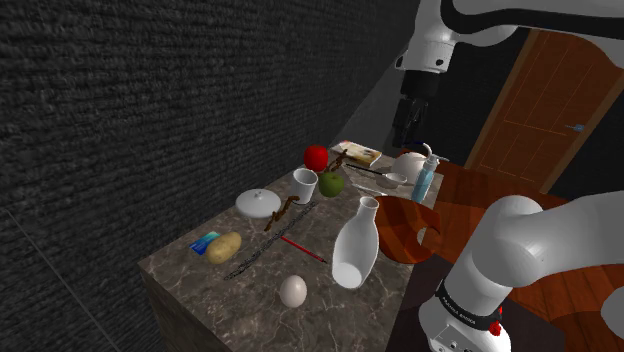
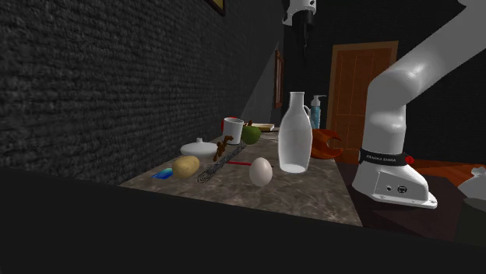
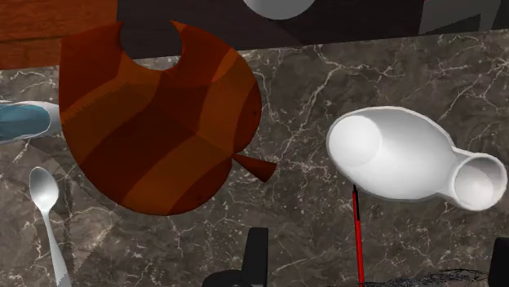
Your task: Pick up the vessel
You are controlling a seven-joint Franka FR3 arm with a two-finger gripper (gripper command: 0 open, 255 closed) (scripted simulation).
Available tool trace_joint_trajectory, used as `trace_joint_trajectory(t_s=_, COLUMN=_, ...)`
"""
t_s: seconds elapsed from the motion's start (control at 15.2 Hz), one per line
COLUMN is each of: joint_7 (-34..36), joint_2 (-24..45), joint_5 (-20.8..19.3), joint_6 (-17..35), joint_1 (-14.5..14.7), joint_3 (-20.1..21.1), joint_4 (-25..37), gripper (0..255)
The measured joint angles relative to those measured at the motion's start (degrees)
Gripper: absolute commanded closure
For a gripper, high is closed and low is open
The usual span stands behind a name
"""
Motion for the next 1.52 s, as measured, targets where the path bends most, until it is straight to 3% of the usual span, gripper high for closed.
trace_joint_trajectory(t_s=0.33, joint_7=1.0, joint_2=4.2, joint_5=0.8, joint_6=5.1, joint_1=0.7, joint_3=1.6, joint_4=-0.5, gripper=0)
trace_joint_trajectory(t_s=0.79, joint_7=2.5, joint_2=17.0, joint_5=1.5, joint_6=17.3, joint_1=1.9, joint_3=4.6, joint_4=0.8, gripper=0)
trace_joint_trajectory(t_s=1.52, joint_7=6.7, joint_2=39.5, joint_5=-0.1, joint_6=31.1, joint_1=3.5, joint_3=8.8, joint_4=10.8, gripper=0)
